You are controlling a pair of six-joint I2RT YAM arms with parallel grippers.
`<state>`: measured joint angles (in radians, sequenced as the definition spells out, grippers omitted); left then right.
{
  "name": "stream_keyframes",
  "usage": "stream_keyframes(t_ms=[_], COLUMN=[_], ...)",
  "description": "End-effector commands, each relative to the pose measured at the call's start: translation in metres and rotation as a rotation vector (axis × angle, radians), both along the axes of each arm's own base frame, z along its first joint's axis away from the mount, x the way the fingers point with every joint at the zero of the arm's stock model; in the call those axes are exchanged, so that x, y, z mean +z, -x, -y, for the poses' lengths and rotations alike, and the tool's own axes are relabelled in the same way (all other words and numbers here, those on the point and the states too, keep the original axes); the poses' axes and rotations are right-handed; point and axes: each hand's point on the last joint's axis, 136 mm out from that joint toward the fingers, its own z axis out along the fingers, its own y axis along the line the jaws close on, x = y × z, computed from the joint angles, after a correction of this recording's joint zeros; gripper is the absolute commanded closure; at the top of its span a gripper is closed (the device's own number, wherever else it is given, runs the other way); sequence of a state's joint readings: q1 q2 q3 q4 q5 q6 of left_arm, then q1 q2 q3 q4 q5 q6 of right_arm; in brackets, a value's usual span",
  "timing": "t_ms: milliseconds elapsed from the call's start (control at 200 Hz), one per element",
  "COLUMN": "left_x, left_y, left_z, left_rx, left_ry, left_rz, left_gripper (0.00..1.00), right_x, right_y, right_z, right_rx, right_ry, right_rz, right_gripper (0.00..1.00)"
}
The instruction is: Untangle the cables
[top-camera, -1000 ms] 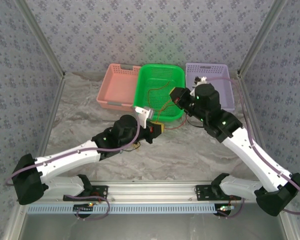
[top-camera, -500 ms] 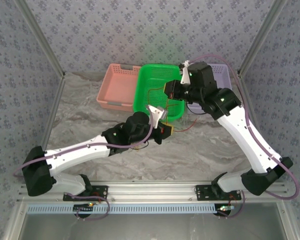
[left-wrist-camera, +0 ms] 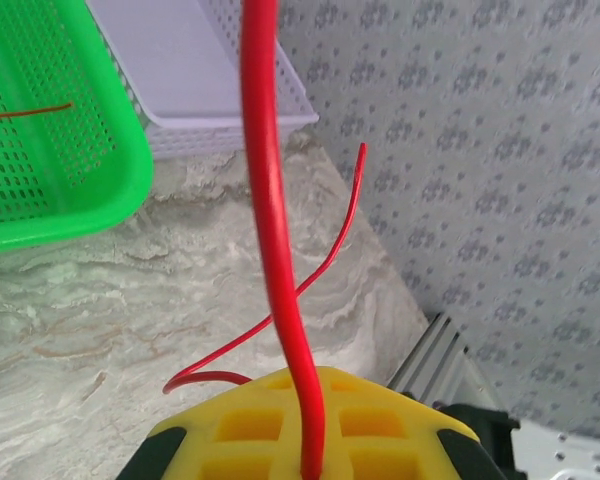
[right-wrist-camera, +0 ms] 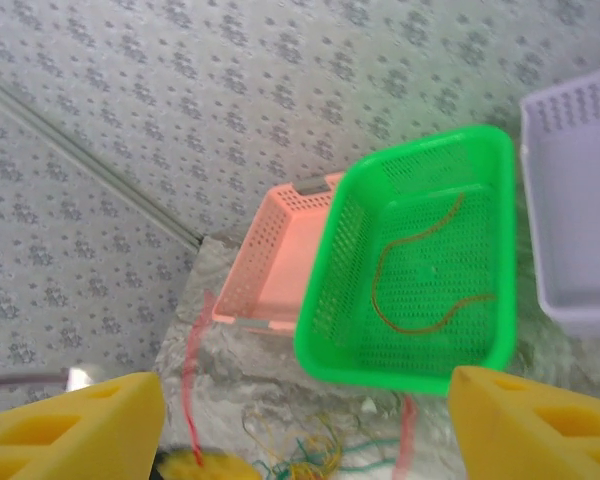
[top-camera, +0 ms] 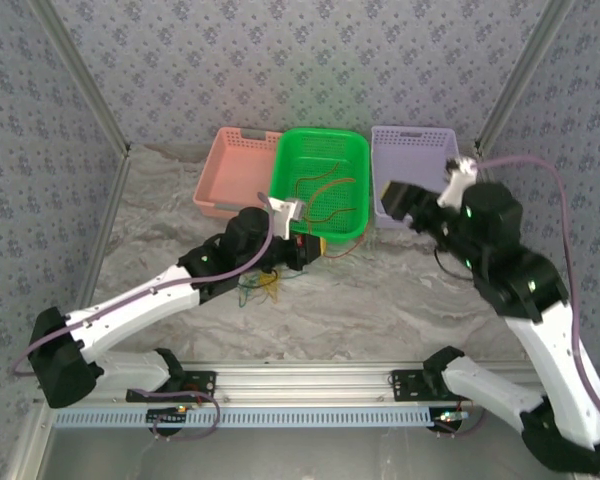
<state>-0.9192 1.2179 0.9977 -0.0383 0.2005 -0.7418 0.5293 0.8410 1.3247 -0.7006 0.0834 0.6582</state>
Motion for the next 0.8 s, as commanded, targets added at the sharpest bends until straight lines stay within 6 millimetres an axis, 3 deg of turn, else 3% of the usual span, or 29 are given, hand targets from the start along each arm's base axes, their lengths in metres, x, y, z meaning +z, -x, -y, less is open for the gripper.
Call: stream_keyframes(t_ms=[0, 95, 260, 490, 645, 705, 794], left_x=[0.017, 0.021, 0.022, 0.027, 0.033, 0.033, 0.037], left_y=[-0.002, -0.003, -0.005, -0.004, -0.004, -0.005, -0.008], left_z=[-0.006, -0.01, -0.014, -0.017, -0.018, -0.018, -0.022], left_rx=[0.021, 0.038, 0.051, 0.066, 0.069, 0.071, 0.093], left_ry=[0.107, 0.129, 0.141, 0.159, 0.174, 0.178, 0.19], left_rz=[-0.039, -0.047, -0.059, -0.057, -0.052, -0.053, -0.048], left_gripper=[1.0, 1.0, 1.0, 1.0, 1.0, 1.0, 1.0], right_x=[-0.06, -0.087, -0.103, -0.135, -0.149, -0.152, -0.161], right_y=[0.0, 0.002, -0.008, -0.03, -0.036, -0.037, -0.035], right_z=[-0.007, -0.032, -0.065, -0.085, -0.09, -0.087, -0.078], right_rx=[-0.028, 0.038, 0.081, 0.045, 0.021, -0.005, -0.057], right_ry=[-0.088, -0.16, -0.194, -0.2, -0.225, -0.233, -0.247], right_rz=[-0.097, -0.1, -0.111, -0.22, -0.254, -0.257, -0.272], right_gripper=[0.23, 0.23, 0.22, 0.33, 0.55, 0.69, 0.97])
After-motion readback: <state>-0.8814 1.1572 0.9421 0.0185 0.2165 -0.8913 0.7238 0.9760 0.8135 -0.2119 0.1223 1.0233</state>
